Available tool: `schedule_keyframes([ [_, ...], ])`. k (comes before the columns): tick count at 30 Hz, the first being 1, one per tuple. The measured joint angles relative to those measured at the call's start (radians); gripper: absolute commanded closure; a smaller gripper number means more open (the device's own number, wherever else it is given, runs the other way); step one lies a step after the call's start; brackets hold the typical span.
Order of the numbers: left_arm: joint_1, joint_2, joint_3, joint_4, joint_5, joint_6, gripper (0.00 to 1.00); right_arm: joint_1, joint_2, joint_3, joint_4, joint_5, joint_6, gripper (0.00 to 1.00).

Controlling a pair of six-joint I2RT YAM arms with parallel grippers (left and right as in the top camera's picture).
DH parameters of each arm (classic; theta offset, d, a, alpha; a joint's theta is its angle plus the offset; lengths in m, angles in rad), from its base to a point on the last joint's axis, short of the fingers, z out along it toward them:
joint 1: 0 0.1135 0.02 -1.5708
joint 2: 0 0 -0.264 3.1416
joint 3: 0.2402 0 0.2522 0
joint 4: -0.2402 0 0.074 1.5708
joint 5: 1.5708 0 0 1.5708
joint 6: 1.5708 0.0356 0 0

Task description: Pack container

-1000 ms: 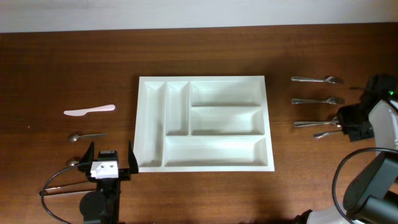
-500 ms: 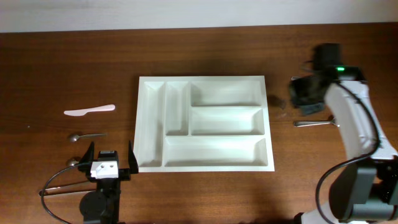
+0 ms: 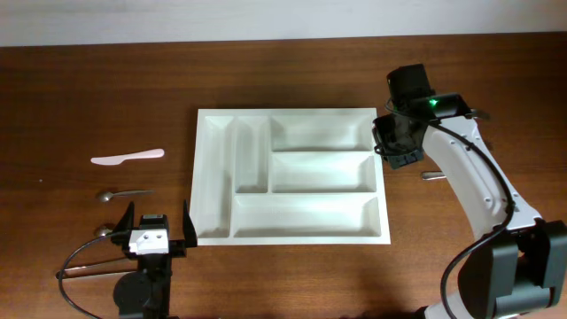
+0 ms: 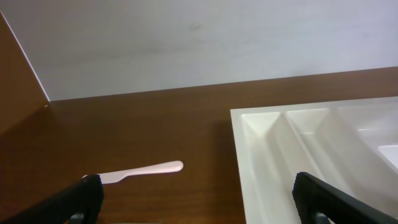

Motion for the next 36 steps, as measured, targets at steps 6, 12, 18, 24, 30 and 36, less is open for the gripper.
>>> schedule_keyframes([
  [6,0.000,0.000,0.000,0.000,0.000,0.000,0.01,-0.044,0.000,0.000,0.000,0.113,-0.101,0.00],
  [12,0.000,0.000,0.000,0.000,0.000,0.000,0.01,-0.150,0.000,0.000,0.009,0.220,-0.183,0.01],
  [18,0.000,0.000,0.000,0.000,0.000,0.000,0.01,-0.310,0.023,0.002,0.182,0.239,-0.522,0.01],
  [24,0.000,0.000,0.000,0.000,0.000,0.000,0.01,-0.403,0.098,0.003,0.214,0.146,-1.096,0.01],
  [30,0.000,0.000,0.000,0.000,0.000,0.000,0.01,-0.451,0.114,0.003,0.212,0.142,-1.408,0.01],
  [36,0.000,0.000,0.000,0.000,0.000,0.000,0.01,-0.465,0.126,0.003,0.200,0.101,-1.656,0.03],
])
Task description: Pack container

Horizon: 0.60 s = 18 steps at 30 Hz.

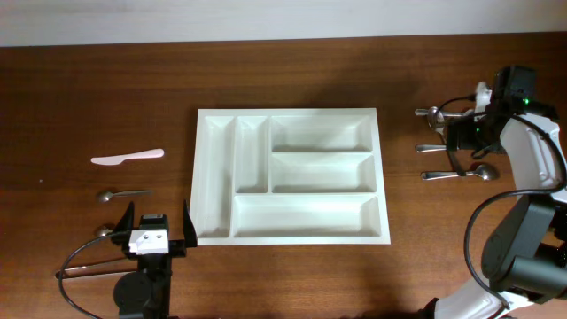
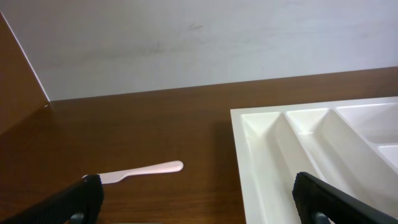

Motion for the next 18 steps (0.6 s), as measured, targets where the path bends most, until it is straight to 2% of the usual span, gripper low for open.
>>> schedule_keyframes([
  [7,0.000,0.000,0.000,0.000,0.000,0.000,0.01,0.000,0.113,0.000,0.000,-0.107,-0.158,0.07],
  [18,0.000,0.000,0.000,0.000,0.000,0.000,0.01,0.000,0.193,0.000,0.013,-0.114,-0.195,0.07],
])
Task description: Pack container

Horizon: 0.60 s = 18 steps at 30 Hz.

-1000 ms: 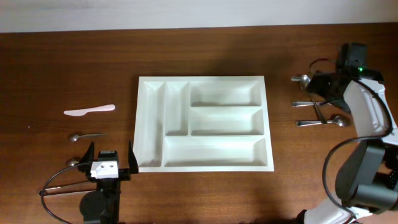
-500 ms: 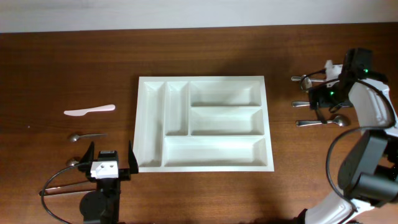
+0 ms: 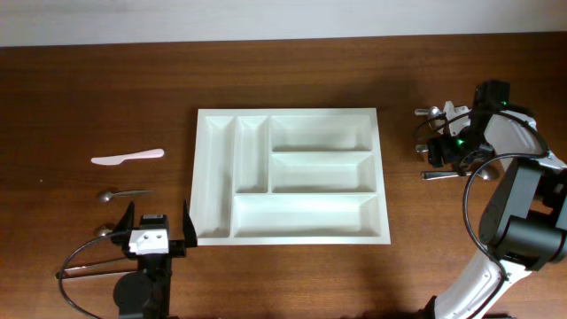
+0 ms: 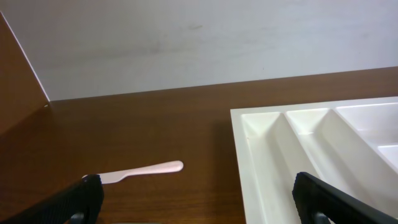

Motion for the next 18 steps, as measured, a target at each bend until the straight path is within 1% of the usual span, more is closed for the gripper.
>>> schedule_keyframes([
  [4,0.000,0.000,0.000,0.000,0.000,0.000,0.01,0.000,0.009,0.000,0.005,0.000,0.000,0.09],
  [6,0.000,0.000,0.000,0.000,0.000,0.000,0.01,0.000,0.013,0.000,0.016,0.000,0.001,0.13],
  [9,0.000,0.000,0.000,0.000,0.000,0.000,0.01,0.000,0.015,0.000,0.030,0.000,-0.003,0.27],
  [18,0.000,0.000,0.000,0.000,0.000,0.000,0.01,0.000,0.017,0.000,0.038,0.000,0.000,0.27],
])
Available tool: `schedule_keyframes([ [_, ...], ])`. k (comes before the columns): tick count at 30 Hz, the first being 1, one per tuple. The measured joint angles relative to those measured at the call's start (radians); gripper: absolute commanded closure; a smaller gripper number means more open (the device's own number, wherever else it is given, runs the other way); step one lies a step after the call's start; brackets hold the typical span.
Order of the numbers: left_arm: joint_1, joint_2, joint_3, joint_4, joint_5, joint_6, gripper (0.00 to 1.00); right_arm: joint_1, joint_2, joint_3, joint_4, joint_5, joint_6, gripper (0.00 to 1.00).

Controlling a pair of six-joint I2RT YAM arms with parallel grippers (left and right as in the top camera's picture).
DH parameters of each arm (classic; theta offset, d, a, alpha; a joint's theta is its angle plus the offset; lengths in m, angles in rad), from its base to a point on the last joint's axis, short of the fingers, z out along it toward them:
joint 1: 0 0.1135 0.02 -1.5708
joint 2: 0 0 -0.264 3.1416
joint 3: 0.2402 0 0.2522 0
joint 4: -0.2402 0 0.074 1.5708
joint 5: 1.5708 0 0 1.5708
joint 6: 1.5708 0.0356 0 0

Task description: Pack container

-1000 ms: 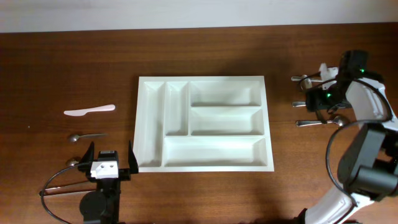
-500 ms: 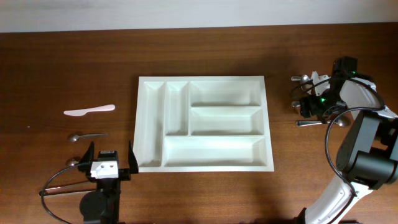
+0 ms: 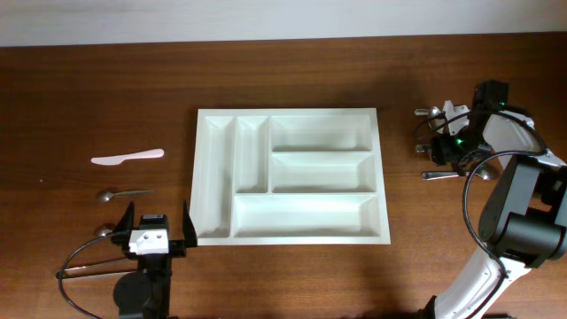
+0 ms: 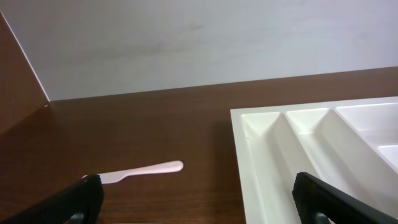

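A white cutlery tray (image 3: 291,175) lies mid-table, and all its compartments are bare. In the left wrist view its left rim (image 4: 249,155) shows. A pink plastic knife (image 3: 128,157) (image 4: 142,172) lies to the tray's left, with a metal spoon (image 3: 122,193) below it. My left gripper (image 3: 158,227) (image 4: 199,214) is open and holds nothing, near the front edge by the tray's lower left corner. Right of the tray lie several metal cutlery pieces (image 3: 436,175). My right gripper (image 3: 448,142) is down among them, its jaws hidden by its own body.
Another metal utensil (image 3: 104,230) lies beside the left arm's base, where a black cable (image 3: 84,257) loops. The table (image 3: 292,71) meets a pale wall at the back. The right arm (image 3: 523,168) stands along the right edge.
My right gripper has hardly shifted over the metal cutlery on the right. The left arm, the tray and the pink knife are as they were.
My right gripper was first at the tray's upper right corner. Then it was out at the far right over the metal cutlery. Then it sat down among those pieces, where it still is. The left gripper stayed open and still.
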Motion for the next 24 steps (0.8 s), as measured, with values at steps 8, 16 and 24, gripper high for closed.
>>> schedule_keyframes([
  [8,0.000,0.000,0.000,0.000,0.000,0.000,0.01,-0.001,0.028,0.006,0.010,0.000,0.002,0.26],
  [16,0.000,0.000,0.000,0.000,0.000,0.000,0.01,-0.001,0.032,0.010,0.006,0.002,0.001,0.37],
  [24,0.000,0.000,0.000,0.000,0.000,0.000,0.01,0.000,0.034,0.011,0.010,0.000,0.002,0.53],
])
